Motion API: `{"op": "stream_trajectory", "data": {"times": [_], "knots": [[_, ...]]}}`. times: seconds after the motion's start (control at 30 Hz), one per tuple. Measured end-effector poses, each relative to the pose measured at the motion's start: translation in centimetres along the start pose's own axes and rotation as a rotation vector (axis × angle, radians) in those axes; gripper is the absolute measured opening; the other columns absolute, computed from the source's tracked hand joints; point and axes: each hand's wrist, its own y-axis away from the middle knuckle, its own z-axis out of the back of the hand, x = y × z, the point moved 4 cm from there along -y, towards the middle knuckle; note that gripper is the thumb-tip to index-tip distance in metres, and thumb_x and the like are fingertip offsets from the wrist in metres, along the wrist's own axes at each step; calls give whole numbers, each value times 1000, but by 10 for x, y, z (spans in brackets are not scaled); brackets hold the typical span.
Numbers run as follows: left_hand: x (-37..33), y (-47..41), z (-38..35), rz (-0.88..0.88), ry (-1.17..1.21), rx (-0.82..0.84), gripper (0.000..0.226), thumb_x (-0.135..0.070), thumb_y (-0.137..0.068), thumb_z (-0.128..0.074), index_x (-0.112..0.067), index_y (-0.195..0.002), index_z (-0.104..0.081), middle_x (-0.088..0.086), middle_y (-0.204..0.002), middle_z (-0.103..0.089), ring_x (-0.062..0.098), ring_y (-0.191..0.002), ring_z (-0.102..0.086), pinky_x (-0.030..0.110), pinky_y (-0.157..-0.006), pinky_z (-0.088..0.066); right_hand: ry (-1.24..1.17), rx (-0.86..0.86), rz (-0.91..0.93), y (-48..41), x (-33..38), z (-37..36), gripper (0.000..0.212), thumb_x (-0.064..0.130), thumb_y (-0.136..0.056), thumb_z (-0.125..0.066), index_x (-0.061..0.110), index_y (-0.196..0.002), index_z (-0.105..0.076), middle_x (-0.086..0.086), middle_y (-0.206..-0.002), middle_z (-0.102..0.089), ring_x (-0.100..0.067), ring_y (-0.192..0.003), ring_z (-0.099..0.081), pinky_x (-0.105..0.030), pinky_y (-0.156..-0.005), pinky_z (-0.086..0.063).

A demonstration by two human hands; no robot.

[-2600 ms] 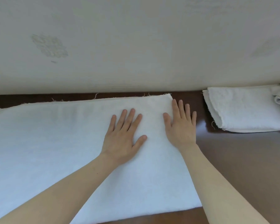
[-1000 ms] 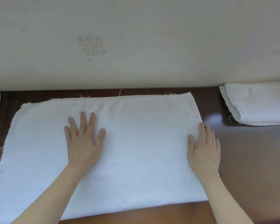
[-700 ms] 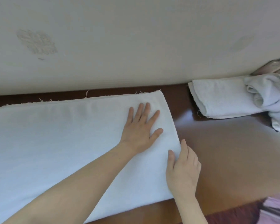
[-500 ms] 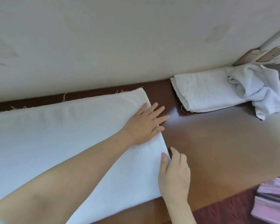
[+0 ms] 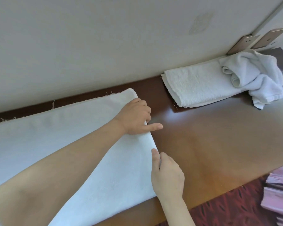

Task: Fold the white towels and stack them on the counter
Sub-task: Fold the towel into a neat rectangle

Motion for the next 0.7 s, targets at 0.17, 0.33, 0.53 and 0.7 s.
{"op": "stream_trajectory", "data": {"times": [0.17,0.33,0.53,0.7], "knots": [[9,23,29,40,-18,50,74,-91,-72,-18,-24,-50,-38,-6,-52,-45,18,-65,-41,37,-87,-39,-135,67,30,12,32,12,68,70,-81,-3,18,-63,-42,1,-57,-53,-18,-59,-53,-37,-60,-43],[35,69,68,61,-14,-38,79,-88,-71,-16,-19,-54,-50,1,-52,-54,22,-64,-42,29,-79,-24,-321,149,102,40,85,10,63,70,-83,-9,20,-55,-33,6,-47,-47,-15,-50,-40,-32,-51,-30],[80,169,99,146,44,-117,86,-96,-70,-6,-21,-52,-45,0,-54,-44,13,-61,-24,34,-74,-27,-368,244,190,99,165,-15,63,69,-85,-9,18,-53,-30,8,-44,-43,-13,-47,-36,-27,-48,-25],[120,271,127,109,39,-299,59,-75,-80,-38,-23,-51,-35,-7,-50,-33,15,-51,-23,42,-67,-41,-381,306,211,159,236,-49,70,73,-80,-6,16,-52,-38,5,-45,-46,-12,-48,-39,-28,-49,-26]]}}
